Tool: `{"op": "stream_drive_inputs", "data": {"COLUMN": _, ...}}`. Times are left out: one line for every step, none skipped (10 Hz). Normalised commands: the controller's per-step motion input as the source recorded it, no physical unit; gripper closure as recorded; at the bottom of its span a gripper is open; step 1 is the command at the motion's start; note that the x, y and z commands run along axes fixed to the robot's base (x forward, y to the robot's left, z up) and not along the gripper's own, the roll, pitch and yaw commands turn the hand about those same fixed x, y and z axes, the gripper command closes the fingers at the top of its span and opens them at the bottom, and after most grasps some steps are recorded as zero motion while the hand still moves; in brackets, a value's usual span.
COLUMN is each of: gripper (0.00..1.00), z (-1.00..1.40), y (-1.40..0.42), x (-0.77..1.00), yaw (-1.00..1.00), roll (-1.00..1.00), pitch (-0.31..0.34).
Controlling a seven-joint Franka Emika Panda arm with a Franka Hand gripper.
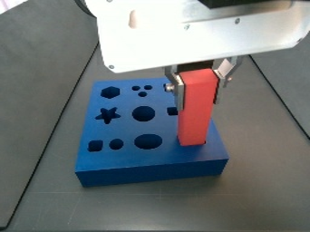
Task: Pick up the rectangle object. Move up. Move to above the board. Insert the rectangle object.
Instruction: Insert the rectangle object.
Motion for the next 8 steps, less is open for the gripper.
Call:
{"op": "stream_drive_inputs", "data": {"gripper": 1.0, "z": -0.55, "y": -0.12, "x": 0.13, "yaw": 0.0, "roll": 0.29, "pitch": 0.277}}
{"op": "stream_drive_inputs", "data": {"gripper": 1.0, "z": -0.63, "y": -0.16, "x": 0.2, "yaw": 0.0, "roll": 0.33, "pitch": 0.406}}
{"op": "stream_drive_inputs", "data": {"gripper": 1.0, "z": -0.66, "y": -0.13, "x": 0.27, "yaw": -0.01, "roll": 0.24, "pitch": 0.449}}
{"op": "stream_drive_inputs", "data": {"gripper": 1.0, "z": -0.64, "y": -0.09, "x": 0.25, "yaw": 0.0, "roll": 0.11, "pitch": 0.391}}
{"op": "stream_drive_inputs", "data": {"gripper": 1.0, "z": 0.0, "y": 0.08, "x": 0.0, "yaw": 0.0, "roll": -0.14, "pitch": 0.0}}
{"op": "stream_drive_inputs", "data": {"gripper": 1.0, "z": 0.0, "y": 0.0, "x": 0.0, "yaw": 0.0, "roll": 0.0, "pitch": 0.026}}
{"op": "stream_drive_inputs", "data": {"gripper": 0.0, "z": 0.0, "y": 0.0, "x": 0.0, "yaw": 0.0, "roll": 0.0, "pitch": 0.0}}
{"op": "stream_drive_inputs", "data": {"gripper": 0.0, "z": 0.0, "y": 0.0, "x": 0.0, "yaw": 0.0, "roll": 0.0, "pitch": 0.0}}
